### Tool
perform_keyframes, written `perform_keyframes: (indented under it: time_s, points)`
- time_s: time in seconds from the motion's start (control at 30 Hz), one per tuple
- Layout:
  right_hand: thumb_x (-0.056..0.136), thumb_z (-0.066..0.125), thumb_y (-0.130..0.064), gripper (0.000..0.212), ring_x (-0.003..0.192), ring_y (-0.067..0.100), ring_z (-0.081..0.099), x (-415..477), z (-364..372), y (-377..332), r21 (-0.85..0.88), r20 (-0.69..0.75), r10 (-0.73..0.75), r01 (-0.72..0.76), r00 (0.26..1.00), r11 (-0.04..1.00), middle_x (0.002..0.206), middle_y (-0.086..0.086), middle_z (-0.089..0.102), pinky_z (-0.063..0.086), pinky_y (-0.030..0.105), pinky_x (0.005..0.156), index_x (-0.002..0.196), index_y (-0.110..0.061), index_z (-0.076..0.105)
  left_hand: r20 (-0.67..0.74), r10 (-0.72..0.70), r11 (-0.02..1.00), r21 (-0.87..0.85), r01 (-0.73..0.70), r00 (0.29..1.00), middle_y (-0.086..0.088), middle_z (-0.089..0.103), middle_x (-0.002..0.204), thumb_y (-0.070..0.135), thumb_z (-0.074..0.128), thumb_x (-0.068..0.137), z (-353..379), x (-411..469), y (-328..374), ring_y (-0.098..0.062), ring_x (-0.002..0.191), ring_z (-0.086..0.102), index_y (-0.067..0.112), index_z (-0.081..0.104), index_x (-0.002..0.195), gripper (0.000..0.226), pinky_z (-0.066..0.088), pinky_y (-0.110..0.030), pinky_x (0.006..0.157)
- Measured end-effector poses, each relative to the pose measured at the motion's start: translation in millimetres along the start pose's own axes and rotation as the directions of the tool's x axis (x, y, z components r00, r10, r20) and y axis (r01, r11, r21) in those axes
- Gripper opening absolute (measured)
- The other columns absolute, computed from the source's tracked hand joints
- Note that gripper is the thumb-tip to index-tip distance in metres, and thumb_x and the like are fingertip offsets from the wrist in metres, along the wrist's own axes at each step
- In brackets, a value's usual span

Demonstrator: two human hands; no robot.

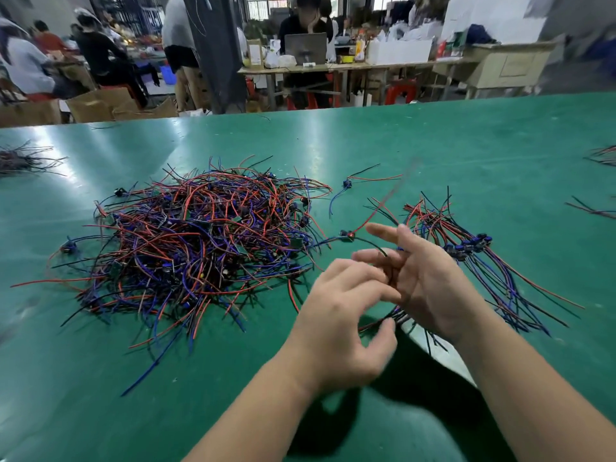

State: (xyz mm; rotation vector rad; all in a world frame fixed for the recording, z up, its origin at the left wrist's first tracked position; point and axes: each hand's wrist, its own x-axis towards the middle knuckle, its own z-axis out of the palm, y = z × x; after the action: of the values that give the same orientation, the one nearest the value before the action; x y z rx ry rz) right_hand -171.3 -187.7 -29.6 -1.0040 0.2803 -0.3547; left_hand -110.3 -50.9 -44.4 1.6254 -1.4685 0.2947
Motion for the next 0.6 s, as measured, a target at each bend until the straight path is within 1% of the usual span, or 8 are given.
perform_keyframes:
  time_s: [0.07, 0.2, 0.27, 0.3, 0.37, 0.43, 0.5, 0.6]
  points:
    - [0.074, 0.067, -0.026, 0.041, 0.062, 0.018, 0.061, -1, -3, 1, -0.004, 0.035, -0.043, 0.043, 0.998, 0.999, 0.088, 0.016, 0.07, 0.049, 0.025, 0.052, 0.111, -0.009, 0.062, 0.02, -0.021, 1.0, -0.017, 0.021, 1.0, 0.001, 0.064, 0.091, 0.008, 0.069, 0.064, 0, -1, 0, -0.017, 0.096, 0.057, 0.011, 0.072, 0.082, 0.019, 0.044, -0.032, 0.092]
    - [0.07, 0.065, -0.006, 0.031, 0.067, 0.013, 0.065, -1, -5, 2, -0.099, -0.008, -0.141, 0.14, 0.99, 0.985, 0.092, 0.011, 0.072, 0.05, 0.017, 0.057, 0.1, -0.009, 0.064, 0.053, -0.055, 0.988, -0.139, 0.062, 0.997, 0.005, 0.066, 0.077, 0.003, 0.058, 0.059, -6, -2, -4, -0.012, 0.082, 0.056, 0.014, 0.065, 0.061, 0.014, 0.045, -0.032, 0.081]
    - [0.068, 0.063, -0.002, 0.026, 0.066, 0.011, 0.066, -3, -4, 1, -0.066, 0.015, -0.143, 0.144, 0.99, 0.987, 0.09, 0.009, 0.073, 0.049, 0.015, 0.058, 0.09, -0.013, 0.07, 0.081, -0.21, 0.933, -0.281, 0.225, 0.974, 0.001, 0.067, 0.07, 0.004, 0.051, 0.059, -4, -2, -3, -0.013, 0.076, 0.059, 0.017, 0.059, 0.053, 0.017, 0.047, -0.03, 0.076]
    - [0.067, 0.063, -0.002, 0.025, 0.065, 0.01, 0.066, -4, -4, 0, -0.047, 0.034, -0.132, 0.133, 0.991, 0.99, 0.088, 0.008, 0.074, 0.05, 0.014, 0.058, 0.084, -0.016, 0.074, 0.081, -0.345, 0.868, -0.352, 0.351, 0.935, 0.0, 0.068, 0.069, 0.006, 0.048, 0.06, -3, 0, -3, -0.013, 0.075, 0.062, 0.021, 0.058, 0.051, 0.02, 0.048, -0.028, 0.075]
    - [0.064, 0.066, -0.004, 0.024, 0.063, 0.01, 0.066, -8, -5, -3, -0.028, 0.086, -0.108, 0.11, 0.99, 0.993, 0.085, 0.008, 0.074, 0.051, 0.014, 0.06, 0.077, -0.02, 0.077, 0.111, -0.586, 0.682, -0.468, 0.563, 0.802, 0.001, 0.071, 0.074, 0.012, 0.05, 0.07, -1, 3, -8, -0.01, 0.075, 0.064, 0.024, 0.062, 0.059, 0.02, 0.048, -0.024, 0.073]
    - [0.058, 0.078, -0.008, 0.021, 0.063, 0.012, 0.067, -12, -4, -3, -0.013, 0.175, -0.09, 0.093, 0.98, 0.996, 0.084, 0.01, 0.074, 0.053, 0.016, 0.061, 0.077, -0.019, 0.077, 0.192, -0.681, 0.511, -0.567, 0.646, 0.707, 0.003, 0.073, 0.085, 0.024, 0.054, 0.09, -2, 7, -14, -0.009, 0.079, 0.065, 0.021, 0.067, 0.085, 0.014, 0.045, -0.023, 0.073]
    - [0.052, 0.089, -0.018, 0.034, 0.068, 0.016, 0.069, -15, -3, -1, -0.061, 0.283, -0.041, 0.061, 0.958, 0.996, 0.087, 0.013, 0.073, 0.054, 0.019, 0.064, 0.083, -0.015, 0.077, 0.242, -0.695, 0.35, -0.708, 0.613, 0.677, 0.002, 0.073, 0.092, 0.041, 0.048, 0.089, -5, 10, -15, -0.01, 0.08, 0.067, 0.017, 0.065, 0.101, 0.032, 0.047, -0.026, 0.073]
    - [0.065, 0.082, -0.019, 0.03, 0.079, 0.021, 0.069, -17, 2, 2, -0.201, 0.395, 0.075, 0.006, 0.916, 0.98, 0.096, 0.016, 0.072, 0.053, 0.021, 0.068, 0.093, -0.011, 0.076, 0.241, -0.698, 0.124, -0.887, 0.445, 0.674, -0.007, 0.074, 0.094, 0.039, 0.051, 0.081, -10, 13, -14, -0.014, 0.073, 0.069, 0.01, 0.064, 0.102, 0.038, 0.051, -0.024, 0.055]
